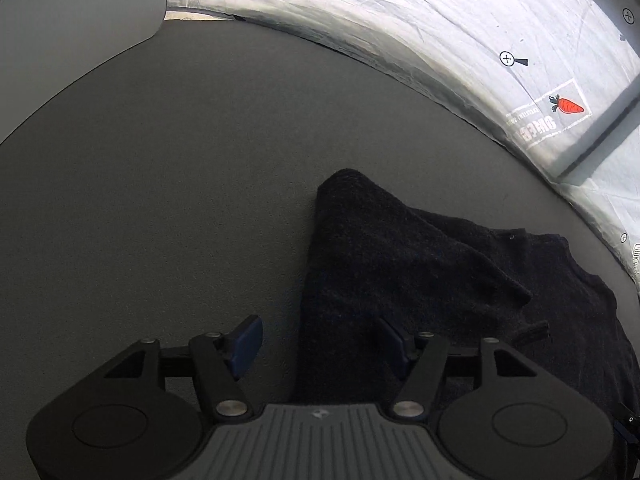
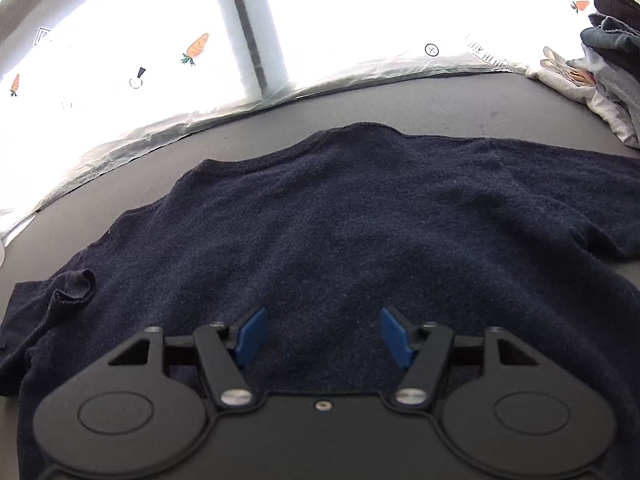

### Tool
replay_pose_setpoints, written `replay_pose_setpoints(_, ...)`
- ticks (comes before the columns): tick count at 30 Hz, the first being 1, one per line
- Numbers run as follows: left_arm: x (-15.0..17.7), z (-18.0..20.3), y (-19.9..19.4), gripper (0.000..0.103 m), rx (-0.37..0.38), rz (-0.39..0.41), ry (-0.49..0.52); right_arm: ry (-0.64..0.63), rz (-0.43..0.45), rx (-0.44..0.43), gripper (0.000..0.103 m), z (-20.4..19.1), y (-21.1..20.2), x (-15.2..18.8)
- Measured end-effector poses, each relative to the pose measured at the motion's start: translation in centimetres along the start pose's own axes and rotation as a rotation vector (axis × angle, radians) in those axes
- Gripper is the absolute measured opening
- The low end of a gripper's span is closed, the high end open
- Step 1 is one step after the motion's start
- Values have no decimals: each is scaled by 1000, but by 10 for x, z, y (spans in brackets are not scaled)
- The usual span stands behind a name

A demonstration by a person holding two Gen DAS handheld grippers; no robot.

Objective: Fold clothes
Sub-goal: 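Fold the sleeve onto the sweater body with the left gripper while the right gripper grasps the side edge, then fold the sweater side over the body with the right gripper and release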

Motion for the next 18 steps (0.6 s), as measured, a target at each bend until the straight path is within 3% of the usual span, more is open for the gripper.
replay_pose_setpoints(2,0,0,1,72,18,3,-4,104,0,-110,48,-14,1,-9)
replay_pose_setpoints(4,-1,3,4,81,25,-12,-1,207,-68,-237,35,-34,13,-8)
replay_pose_setpoints(5,-2,4,6,84,26,-20,0,258,-106,-301,20,-45,19,-8)
replay_pose_setpoints(6,-2,6,7,88,25,-27,0,298,-146,-354,12,-56,26,-5)
replay_pose_setpoints(13,2,24,19,102,-5,-50,70,470,-409,-540,12,-132,84,19)
replay_pose_setpoints(16,5,28,21,102,-33,-54,102,516,-479,-526,18,-153,106,29)
replay_pose_setpoints(18,7,31,23,102,-53,-55,130,511,-512,-498,32,-163,117,36)
Point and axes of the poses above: each gripper's, at about its wrist camera, not at the fingertips, and y roughly the way its jaws point, z to its right, x to its underside, the point moved 8 cm from there along y, roughly the way its jaws point, and after that the axes turned 2 degrees about x, right-handed, at the moved point
